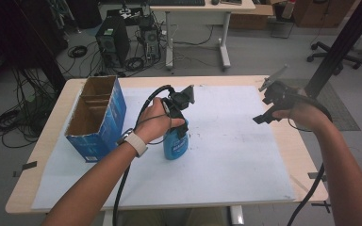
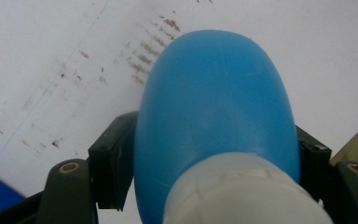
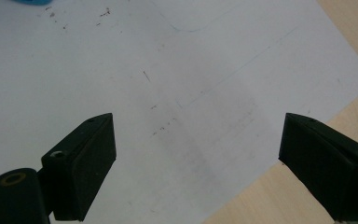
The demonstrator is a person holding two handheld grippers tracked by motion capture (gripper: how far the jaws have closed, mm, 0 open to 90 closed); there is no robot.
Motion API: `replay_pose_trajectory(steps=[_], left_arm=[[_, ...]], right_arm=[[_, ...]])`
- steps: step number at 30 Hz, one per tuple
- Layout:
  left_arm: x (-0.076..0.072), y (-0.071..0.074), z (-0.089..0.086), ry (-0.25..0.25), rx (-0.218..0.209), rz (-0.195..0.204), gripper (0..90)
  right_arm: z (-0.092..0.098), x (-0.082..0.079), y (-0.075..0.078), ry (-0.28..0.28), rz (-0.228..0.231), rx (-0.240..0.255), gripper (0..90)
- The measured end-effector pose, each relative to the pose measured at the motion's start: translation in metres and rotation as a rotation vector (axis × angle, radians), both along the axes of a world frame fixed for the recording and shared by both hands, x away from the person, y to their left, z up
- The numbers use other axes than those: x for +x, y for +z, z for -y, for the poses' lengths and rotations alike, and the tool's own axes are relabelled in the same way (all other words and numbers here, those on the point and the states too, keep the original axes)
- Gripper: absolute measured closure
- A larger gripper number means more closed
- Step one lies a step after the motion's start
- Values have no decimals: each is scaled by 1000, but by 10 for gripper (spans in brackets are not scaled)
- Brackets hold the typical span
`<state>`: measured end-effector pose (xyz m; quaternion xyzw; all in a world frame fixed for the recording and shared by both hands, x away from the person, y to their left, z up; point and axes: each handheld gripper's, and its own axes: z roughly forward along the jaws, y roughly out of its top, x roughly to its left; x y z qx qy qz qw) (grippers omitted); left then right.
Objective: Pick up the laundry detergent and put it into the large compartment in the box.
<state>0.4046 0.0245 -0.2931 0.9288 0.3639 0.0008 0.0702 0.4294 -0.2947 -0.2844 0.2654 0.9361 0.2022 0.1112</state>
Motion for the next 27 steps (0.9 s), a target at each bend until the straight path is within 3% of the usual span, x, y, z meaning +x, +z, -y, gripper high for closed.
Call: replay_pose_trajectory(steps=[2,27], left_arm=[[-1,0,1,-4,-1,-3,360],[-3,5,0,-2,10,23,371]], right_arm=[[0,0,0,0,0,0,110],[0,-1,1,-5,3,5,110]])
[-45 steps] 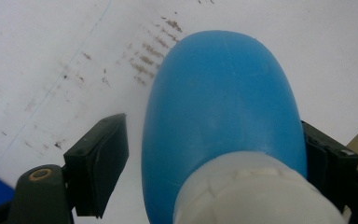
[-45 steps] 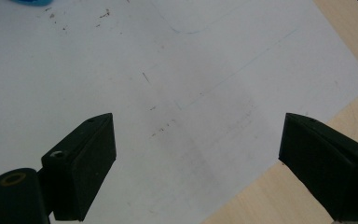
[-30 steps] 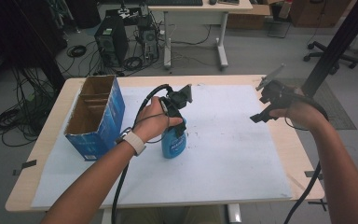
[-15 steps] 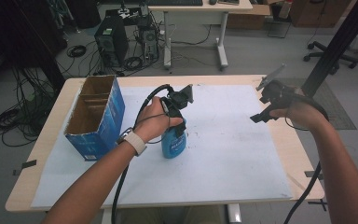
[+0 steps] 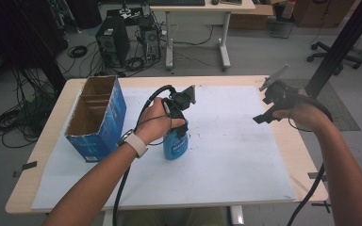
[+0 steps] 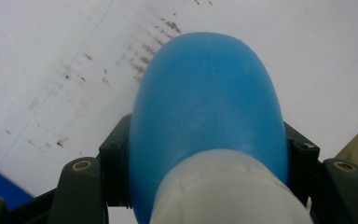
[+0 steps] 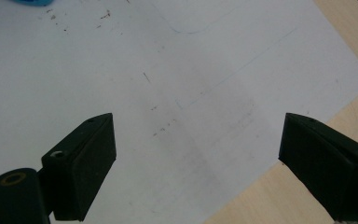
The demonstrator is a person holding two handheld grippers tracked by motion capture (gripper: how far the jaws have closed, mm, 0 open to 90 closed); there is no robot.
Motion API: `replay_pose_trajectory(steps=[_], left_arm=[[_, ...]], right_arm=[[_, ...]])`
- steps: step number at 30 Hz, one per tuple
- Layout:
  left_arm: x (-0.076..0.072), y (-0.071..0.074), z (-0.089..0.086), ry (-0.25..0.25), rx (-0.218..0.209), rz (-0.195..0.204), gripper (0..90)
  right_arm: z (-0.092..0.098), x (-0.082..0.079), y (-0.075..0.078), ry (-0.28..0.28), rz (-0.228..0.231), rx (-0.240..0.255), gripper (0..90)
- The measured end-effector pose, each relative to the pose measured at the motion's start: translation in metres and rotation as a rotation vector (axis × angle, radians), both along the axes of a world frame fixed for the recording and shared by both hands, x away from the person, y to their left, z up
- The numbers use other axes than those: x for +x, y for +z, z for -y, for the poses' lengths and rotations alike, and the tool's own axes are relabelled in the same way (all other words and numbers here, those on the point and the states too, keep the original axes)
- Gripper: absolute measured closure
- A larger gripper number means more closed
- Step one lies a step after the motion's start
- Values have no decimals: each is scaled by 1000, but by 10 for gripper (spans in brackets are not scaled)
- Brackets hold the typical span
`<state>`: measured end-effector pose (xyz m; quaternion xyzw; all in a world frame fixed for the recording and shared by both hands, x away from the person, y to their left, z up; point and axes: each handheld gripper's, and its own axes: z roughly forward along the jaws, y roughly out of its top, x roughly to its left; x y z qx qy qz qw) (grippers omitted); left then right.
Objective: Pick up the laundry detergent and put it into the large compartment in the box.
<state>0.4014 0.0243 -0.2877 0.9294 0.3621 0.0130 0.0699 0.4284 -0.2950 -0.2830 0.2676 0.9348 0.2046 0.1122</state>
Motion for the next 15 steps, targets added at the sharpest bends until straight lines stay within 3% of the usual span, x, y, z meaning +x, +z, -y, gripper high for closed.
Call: replay_pose_trajectory(steps=[15], left_arm=[[-3,14,-8,28,-5,6,371]], right_arm=[[-2,-1,2,4,4,0,110]])
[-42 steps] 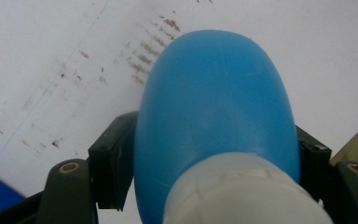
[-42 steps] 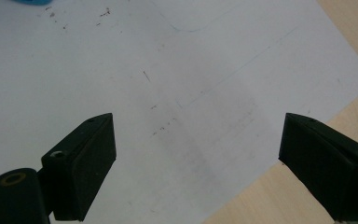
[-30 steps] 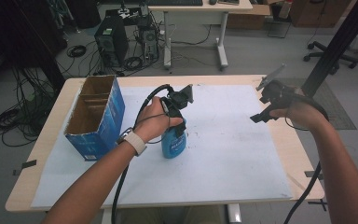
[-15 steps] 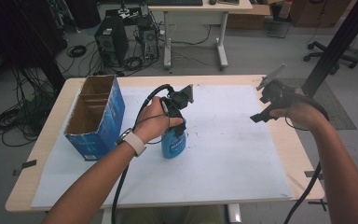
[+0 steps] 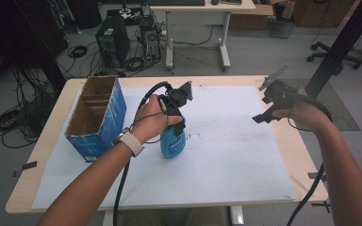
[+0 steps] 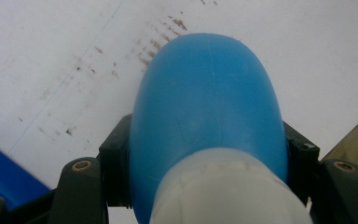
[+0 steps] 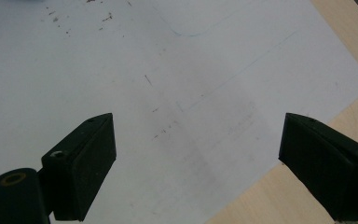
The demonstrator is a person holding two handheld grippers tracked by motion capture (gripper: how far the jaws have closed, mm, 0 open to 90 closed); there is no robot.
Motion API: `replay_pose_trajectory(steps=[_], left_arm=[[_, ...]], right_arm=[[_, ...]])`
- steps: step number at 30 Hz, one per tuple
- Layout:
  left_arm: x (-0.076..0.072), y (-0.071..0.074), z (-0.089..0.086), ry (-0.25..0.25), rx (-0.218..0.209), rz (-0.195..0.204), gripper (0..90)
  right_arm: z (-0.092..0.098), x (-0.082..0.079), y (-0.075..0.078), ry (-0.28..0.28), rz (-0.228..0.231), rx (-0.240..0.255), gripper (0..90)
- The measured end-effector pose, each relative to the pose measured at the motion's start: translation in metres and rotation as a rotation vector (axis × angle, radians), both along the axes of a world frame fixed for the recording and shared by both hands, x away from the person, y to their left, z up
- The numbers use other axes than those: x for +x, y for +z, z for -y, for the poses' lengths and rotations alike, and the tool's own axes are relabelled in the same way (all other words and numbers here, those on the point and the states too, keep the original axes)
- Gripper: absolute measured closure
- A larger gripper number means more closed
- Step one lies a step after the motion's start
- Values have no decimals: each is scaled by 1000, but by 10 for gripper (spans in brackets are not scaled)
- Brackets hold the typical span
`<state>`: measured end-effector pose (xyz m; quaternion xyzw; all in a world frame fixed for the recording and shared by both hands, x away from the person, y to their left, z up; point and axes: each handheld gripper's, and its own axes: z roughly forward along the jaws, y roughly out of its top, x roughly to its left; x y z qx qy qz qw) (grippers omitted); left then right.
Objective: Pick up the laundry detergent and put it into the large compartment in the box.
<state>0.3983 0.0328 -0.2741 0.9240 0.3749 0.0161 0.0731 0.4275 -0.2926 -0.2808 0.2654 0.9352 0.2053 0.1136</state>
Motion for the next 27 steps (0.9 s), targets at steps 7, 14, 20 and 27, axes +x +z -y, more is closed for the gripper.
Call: replay_pose_trajectory(steps=[7,14,20,27], left_arm=[[-2,12,-3,24,9,9,371],[-5,25,-8,51,3,14,371],[-8,34,-10,57,10,24,371],[-10,45,-13,71,-1,27,371]], right_arm=[[0,-1,2,-1,4,0,110],[0,-2,2,1,4,-1,110],[0,-3,4,2,7,1,110],[1,-5,5,0,11,1,111]])
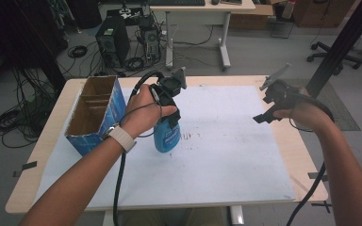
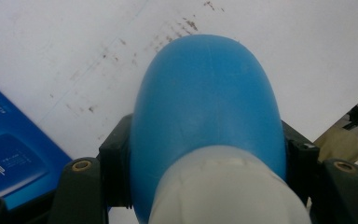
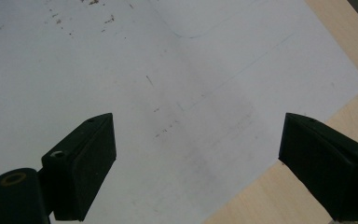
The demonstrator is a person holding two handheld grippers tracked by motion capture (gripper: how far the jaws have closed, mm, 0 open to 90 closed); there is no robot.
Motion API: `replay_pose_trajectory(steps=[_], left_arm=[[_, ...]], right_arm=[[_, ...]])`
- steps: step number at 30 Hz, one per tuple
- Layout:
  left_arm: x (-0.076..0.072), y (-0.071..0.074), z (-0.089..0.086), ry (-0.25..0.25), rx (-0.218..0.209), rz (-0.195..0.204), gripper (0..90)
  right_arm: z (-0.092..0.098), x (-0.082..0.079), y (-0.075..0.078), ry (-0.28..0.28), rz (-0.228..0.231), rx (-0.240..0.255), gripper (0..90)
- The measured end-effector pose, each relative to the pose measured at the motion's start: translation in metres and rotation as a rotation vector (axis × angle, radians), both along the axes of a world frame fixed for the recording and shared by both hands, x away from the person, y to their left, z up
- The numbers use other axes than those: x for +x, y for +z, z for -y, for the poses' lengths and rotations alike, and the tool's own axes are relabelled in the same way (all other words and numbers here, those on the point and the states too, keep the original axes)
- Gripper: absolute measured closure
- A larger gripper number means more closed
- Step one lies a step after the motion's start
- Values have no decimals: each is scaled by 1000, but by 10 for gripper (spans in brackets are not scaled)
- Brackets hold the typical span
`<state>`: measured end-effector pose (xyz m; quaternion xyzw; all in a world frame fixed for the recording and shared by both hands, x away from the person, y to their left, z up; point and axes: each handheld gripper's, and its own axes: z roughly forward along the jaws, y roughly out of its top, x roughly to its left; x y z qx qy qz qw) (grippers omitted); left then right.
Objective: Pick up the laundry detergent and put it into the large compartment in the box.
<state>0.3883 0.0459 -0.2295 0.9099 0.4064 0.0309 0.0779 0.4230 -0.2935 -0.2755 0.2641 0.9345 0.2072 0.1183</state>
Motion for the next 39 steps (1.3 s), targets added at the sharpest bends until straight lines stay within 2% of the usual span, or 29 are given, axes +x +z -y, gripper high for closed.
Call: replay_pose_trajectory(steps=[11,17,22,29,39], left_arm=[[-2,18,-5,33,6,-3,372],[-3,29,-10,61,10,10,371],[-1,39,-17,95,3,6,371],[1,52,-25,131,21,8,371],[4,73,-37,189,19,15,372]], right_arm=[[0,-2,4,2,9,1,111],[-1,-4,4,4,10,1,111],[-2,-5,6,6,18,8,111],[-2,-6,7,10,22,11,111],[-2,-6,9,15,26,14,110]])
